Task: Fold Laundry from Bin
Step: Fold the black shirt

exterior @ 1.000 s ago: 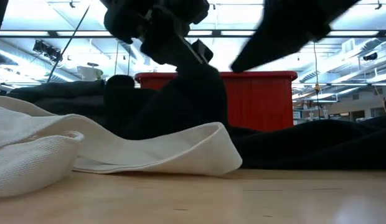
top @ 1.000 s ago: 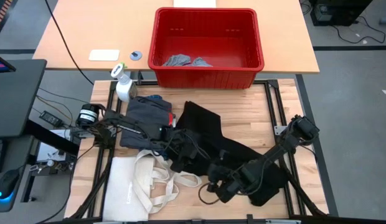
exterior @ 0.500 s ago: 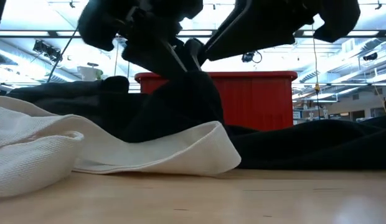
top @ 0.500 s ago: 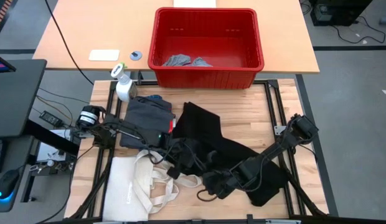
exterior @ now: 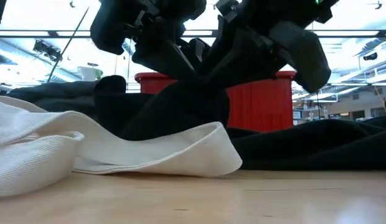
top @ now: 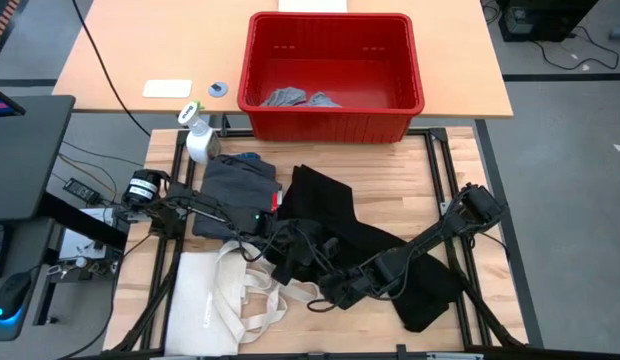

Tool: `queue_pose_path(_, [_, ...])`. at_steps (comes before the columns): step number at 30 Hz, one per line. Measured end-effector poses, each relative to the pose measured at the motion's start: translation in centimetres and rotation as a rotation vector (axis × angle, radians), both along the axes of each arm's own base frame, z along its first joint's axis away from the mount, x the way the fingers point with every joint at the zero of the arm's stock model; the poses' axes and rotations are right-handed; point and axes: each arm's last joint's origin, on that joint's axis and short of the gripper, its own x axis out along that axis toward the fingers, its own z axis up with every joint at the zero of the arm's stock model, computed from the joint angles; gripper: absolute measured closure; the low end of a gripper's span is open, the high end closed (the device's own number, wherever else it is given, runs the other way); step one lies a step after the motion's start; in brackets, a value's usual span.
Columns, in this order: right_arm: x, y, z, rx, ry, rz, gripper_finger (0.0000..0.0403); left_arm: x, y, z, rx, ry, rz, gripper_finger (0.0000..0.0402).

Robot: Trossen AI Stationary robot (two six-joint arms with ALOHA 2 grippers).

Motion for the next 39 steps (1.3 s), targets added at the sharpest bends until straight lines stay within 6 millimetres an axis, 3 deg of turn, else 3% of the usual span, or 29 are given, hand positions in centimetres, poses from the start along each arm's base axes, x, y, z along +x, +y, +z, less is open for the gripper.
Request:
queue_pose_path(7, [-0.7,0.6,-0.5,0.009,0.044,0.008,0.0388,0.0,-0.2,0.1,-0.005,0.001,-0.005,0.0225])
queue_pose_path(12, [-1.5,1.2,-0.8,0.071,0.052,-0.049,0.0385,-1.5,0.1,1.8,0.000,0.077,0.008,0.0225])
queue_pose_path(16, [-2.6,3.0,-0.9,0.132,0.094,0.026,0.0395,-2.6,0.4,2.9,-0.056,0.151,0.082,0.0225])
queue_pose_path(22, [-3.3,3.9,-1.1,0.323,0.105,-0.035,0.0375,-2.8,-0.1,1.7,-0.099,0.222,0.143,0.0225])
queue_pose_path(30, [-2.6,3.6,-0.8,0.359,0.059,-0.054,0.0375,-2.0,-1.8,-0.2,-0.145,0.245,0.213,0.0225])
queue_pose_path(39, [-2.1,3.3,-0.8,0.396,0.058,-0.039,0.0380,-1.0,-1.4,-1.8,-0.205,0.273,0.374,0.0225])
